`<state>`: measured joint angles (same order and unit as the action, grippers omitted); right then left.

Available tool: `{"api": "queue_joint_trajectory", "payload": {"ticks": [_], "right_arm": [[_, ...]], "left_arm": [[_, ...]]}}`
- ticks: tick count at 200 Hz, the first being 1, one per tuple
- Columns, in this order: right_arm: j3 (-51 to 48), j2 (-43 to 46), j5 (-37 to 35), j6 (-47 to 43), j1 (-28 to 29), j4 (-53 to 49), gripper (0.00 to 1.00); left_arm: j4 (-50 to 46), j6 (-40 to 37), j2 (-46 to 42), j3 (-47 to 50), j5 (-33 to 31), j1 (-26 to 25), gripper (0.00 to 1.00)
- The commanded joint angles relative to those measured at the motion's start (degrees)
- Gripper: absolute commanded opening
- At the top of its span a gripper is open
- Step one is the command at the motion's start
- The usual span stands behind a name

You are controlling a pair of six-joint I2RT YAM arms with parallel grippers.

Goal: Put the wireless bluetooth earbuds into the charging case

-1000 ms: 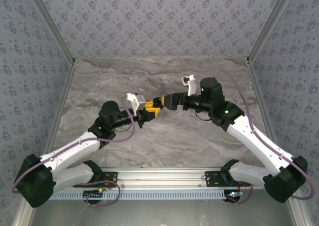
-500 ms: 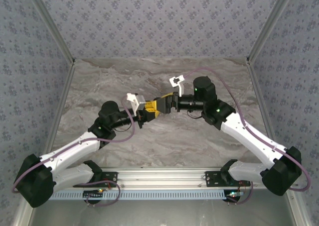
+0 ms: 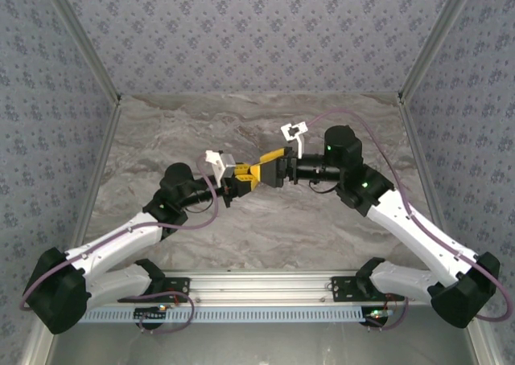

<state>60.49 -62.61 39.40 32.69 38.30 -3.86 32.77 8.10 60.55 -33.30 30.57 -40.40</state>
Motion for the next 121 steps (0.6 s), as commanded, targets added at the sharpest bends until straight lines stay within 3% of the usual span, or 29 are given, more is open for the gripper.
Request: {"api": "queue_joint_trajectory", "payload": {"ticks": [1, 30, 53, 97, 121], "right_arm": [[3.43, 0.67, -5.77, -5.39, 0.19, -9.26, 0.9], [7.32, 1.71, -27.68, -10.71, -0.84, -26.22, 0.93], [6.91, 3.5, -42.08, -7.54, -3.59, -33.97, 0.97], [-2.39, 7.34, -42.08, -3.73, -10.74, -30.89, 1.0], [-5.06, 7.07, -41.07, -2.72, -12.13, -30.8, 1.0]], "left_arm": [[0.22, 0.82, 0.18, -1.86, -0.51, -0.17, 0.0], [-4.87, 2.2, 0.7, -2.37, -4.46, -0.2, 0.0], [-12.05, 6.15, 3.2, -3.6, -8.76, 0.42, 0.0], [-15.47, 21.8, 13.36, -3.12, -7.84, 5.54, 0.0], [-21.14, 25.08, 20.82, -6.97, -7.51, 6.59, 0.0]]}}
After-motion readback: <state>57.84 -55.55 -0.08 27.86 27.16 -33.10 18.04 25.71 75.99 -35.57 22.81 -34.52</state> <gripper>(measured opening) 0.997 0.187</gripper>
